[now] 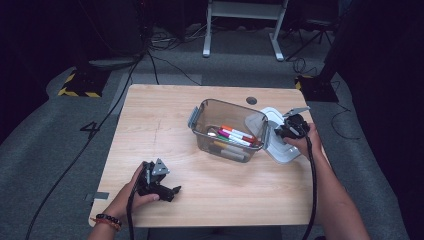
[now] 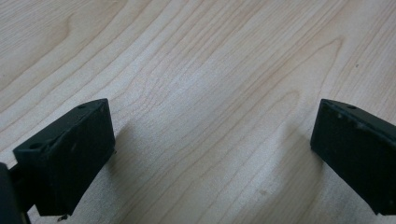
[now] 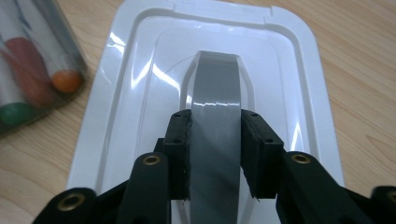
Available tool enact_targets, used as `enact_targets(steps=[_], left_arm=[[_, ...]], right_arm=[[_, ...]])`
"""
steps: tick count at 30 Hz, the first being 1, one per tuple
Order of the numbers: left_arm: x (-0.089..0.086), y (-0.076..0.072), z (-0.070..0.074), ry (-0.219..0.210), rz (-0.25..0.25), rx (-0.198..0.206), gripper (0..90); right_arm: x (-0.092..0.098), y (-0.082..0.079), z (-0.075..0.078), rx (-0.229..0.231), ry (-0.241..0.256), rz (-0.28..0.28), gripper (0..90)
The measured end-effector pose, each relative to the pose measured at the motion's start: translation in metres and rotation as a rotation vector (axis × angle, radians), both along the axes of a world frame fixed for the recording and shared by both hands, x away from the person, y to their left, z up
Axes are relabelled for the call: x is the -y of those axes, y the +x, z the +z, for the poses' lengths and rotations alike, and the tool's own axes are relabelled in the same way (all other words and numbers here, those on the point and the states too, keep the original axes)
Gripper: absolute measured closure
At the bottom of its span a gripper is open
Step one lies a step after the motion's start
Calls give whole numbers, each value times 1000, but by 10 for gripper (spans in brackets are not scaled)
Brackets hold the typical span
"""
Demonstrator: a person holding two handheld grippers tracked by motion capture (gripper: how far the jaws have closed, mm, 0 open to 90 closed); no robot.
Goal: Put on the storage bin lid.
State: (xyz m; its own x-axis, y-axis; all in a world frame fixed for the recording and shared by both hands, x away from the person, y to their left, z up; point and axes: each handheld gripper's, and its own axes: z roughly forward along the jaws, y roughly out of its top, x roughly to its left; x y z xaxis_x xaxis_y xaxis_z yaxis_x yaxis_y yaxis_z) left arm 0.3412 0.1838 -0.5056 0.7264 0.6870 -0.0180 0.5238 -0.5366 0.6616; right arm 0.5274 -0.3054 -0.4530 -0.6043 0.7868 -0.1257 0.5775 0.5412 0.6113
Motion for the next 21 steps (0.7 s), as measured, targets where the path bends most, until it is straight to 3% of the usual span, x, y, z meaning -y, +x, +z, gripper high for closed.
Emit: enact_targets(steps=[4,11,18,21], left_arm=[[0,0,0,0,0,0,0],[0,0,0,0,1,0,0],[0,0,0,0,1,1,0],[0,0,0,0,0,0,0]], right_arm=[[12,-2,3,1,22,-23,671],[30,-9,20,44,75,-51,672],[46,-16,50,108,84,-65,672],[50,-18,63,130,112,-62,672]])
